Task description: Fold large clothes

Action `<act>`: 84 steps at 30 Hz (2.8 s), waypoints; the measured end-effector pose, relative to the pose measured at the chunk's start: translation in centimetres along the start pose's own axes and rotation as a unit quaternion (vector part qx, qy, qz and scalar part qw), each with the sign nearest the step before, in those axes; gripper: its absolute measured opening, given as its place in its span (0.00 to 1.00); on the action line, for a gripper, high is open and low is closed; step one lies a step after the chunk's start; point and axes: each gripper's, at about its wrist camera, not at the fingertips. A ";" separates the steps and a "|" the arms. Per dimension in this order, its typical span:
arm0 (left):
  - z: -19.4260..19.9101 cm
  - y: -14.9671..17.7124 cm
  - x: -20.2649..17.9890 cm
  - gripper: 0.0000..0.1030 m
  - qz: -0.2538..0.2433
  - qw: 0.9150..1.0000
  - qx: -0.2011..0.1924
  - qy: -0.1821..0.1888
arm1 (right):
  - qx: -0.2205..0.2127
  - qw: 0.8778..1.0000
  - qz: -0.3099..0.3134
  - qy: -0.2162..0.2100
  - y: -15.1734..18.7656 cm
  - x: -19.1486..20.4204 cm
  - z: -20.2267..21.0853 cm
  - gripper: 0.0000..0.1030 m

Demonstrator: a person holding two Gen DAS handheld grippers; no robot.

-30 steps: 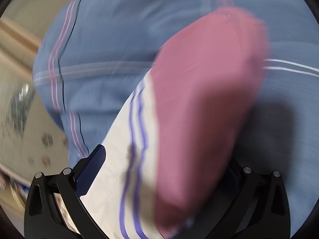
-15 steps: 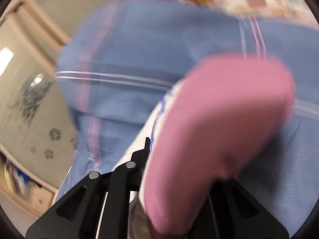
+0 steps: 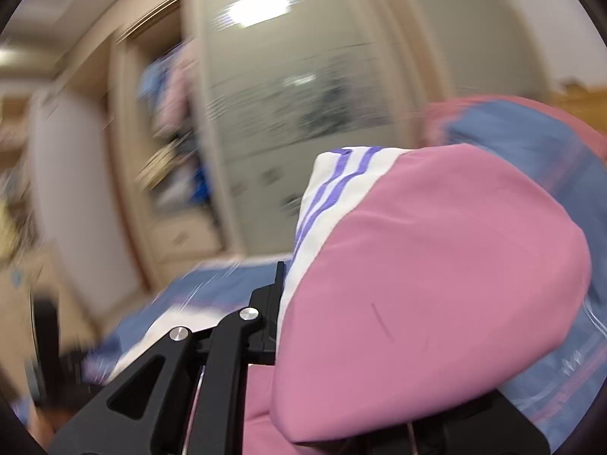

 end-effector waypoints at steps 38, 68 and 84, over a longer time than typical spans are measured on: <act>-4.8 1.5 7.8 0.98 0.065 0.996 0.042 -0.034 | 0.114 0.978 0.171 0.018 4.4 10.4 -4.9 0.16; 1.9 -8.7 -13.7 0.98 -0.236 0.962 0.102 0.090 | 0.115 0.940 0.320 0.019 12.5 14.6 -7.0 0.15; -0.2 -6.8 -17.3 0.11 -0.268 0.936 0.224 -0.053 | 0.111 0.941 0.319 0.014 12.0 14.3 -6.8 0.17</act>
Point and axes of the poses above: each gripper's, at about its wrist camera, not at the fingertips, and z roughly against the way its jaws point, x to its left, y to its underside, and after that the axes turned 1 degree about y, right-handed
